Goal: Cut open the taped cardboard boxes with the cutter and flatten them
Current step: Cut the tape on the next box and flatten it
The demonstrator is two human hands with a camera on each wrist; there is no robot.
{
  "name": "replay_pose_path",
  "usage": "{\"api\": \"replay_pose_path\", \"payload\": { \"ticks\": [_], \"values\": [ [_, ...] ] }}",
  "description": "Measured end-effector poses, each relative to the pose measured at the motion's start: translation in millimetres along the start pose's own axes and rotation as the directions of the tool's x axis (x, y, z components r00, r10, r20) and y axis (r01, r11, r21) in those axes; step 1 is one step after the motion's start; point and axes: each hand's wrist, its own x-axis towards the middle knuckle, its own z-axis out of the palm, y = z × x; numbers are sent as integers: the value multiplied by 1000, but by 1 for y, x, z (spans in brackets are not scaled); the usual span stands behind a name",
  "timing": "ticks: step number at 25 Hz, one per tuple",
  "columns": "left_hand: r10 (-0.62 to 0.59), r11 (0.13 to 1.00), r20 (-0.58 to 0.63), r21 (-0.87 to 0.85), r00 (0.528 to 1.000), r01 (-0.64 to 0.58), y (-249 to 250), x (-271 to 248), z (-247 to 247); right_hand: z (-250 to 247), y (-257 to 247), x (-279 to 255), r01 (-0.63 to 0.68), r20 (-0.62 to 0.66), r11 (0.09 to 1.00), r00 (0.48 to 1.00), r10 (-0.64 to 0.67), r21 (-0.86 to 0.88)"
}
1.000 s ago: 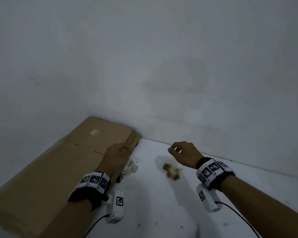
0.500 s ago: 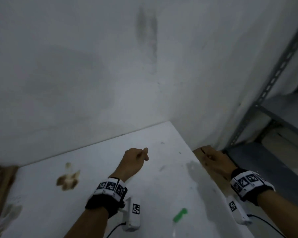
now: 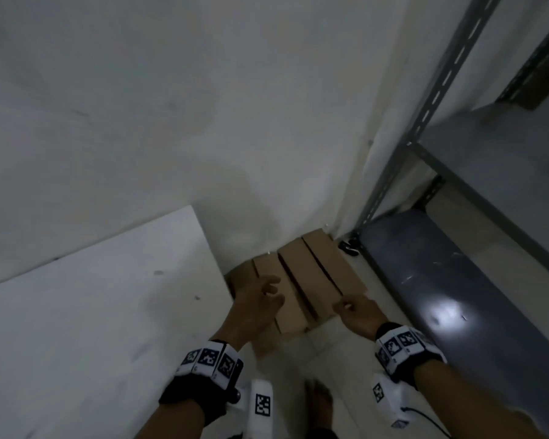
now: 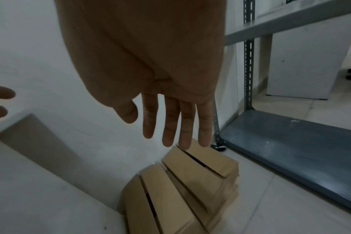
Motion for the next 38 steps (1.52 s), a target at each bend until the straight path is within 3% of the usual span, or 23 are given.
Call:
{"api": "replay_pose_path", "payload": {
  "ticks": [3, 8, 11, 14, 16, 19, 22, 24, 26, 32, 38],
  "values": [
    [-190, 978, 55, -79, 980, 194, -12, 70, 63, -4, 46, 60, -105, 61, 994, 993, 104, 3],
    [-435, 885, 136, -119, 890, 451, -72, 173, 149, -8, 118, 164, -231, 56, 973, 972, 230, 13],
    [-502, 808, 187, -247, 844, 535, -117, 232, 203, -5, 161, 237, -268, 54, 963, 962, 268, -14],
    [-567, 736, 278, -253, 776, 628, -178, 292, 255, 8, 198, 303, -278, 14, 959, 960, 279, -61],
    [-612, 673, 267, -318, 744, 668, -205, 324, 278, 21, 220, 340, -283, -10, 950, 959, 284, -133],
    [-619, 682, 281, -272, 734, 679, -226, 357, 297, 40, 240, 389, -308, -26, 934, 951, 308, -182],
    [-665, 608, 355, -254, 657, 752, -237, 372, 306, 54, 246, 422, -346, -49, 931, 938, 343, -116],
    [-691, 555, 375, -272, 618, 786, -245, 375, 312, 63, 247, 428, -348, -90, 936, 935, 342, -62],
    [-697, 525, 353, -342, 624, 779, -242, 370, 317, 67, 247, 421, -313, -94, 948, 947, 307, -60],
    [-711, 543, 97, -553, 696, 632, -182, 338, 304, 27, 210, 360, -255, -106, 952, 956, 274, 168],
    [-633, 556, 118, -620, 765, 554, -79, 273, 251, -52, 134, 230, -204, -244, 965, 940, 240, 164]
  ]
}}
